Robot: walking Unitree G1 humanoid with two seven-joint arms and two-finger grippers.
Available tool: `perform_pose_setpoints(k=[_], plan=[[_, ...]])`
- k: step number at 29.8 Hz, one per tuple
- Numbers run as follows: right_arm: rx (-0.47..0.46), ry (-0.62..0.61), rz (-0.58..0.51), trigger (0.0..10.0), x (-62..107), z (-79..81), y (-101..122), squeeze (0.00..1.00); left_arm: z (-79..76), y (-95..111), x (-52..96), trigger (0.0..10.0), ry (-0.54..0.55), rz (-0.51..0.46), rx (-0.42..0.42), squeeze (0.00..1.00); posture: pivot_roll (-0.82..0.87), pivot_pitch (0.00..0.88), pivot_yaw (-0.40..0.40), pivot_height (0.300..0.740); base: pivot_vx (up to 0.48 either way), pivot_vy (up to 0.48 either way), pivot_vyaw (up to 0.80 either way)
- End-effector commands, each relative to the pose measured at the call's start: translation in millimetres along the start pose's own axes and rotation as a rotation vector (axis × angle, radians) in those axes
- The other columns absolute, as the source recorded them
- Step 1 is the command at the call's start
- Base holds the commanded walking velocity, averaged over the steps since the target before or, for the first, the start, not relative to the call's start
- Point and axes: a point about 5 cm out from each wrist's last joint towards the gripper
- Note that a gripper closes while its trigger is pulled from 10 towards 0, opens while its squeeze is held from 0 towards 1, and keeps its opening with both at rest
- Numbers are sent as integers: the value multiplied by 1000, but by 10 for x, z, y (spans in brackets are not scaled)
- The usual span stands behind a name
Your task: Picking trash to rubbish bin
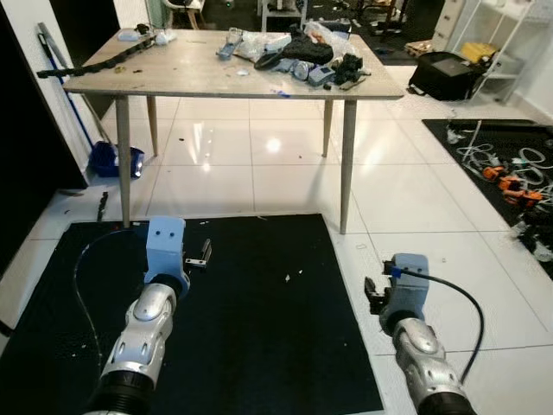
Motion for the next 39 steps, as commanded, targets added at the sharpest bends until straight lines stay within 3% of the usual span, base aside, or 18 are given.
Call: perform_pose_setpoints(k=[1,39], plan=[[-1,-18,-5,10000,7,-53,16,0,-3,-37,9,10000,-4,13,-7,0,23,102,8,740,304,0,0],[-7,-33,-35,10000,-40,-79,126,0,-1,16,-35,10000,5,1,-3,0,32,113,6,740,306,0,0]])
Point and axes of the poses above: a point about 5 cm out from each wrist's last joint towards the gripper, its own x axis pointing back from the gripper into the wrist, its own y axis along the axis of the wrist's last joint, z = x × y, and after that the axes turned 4 degrees about -x, right-handed
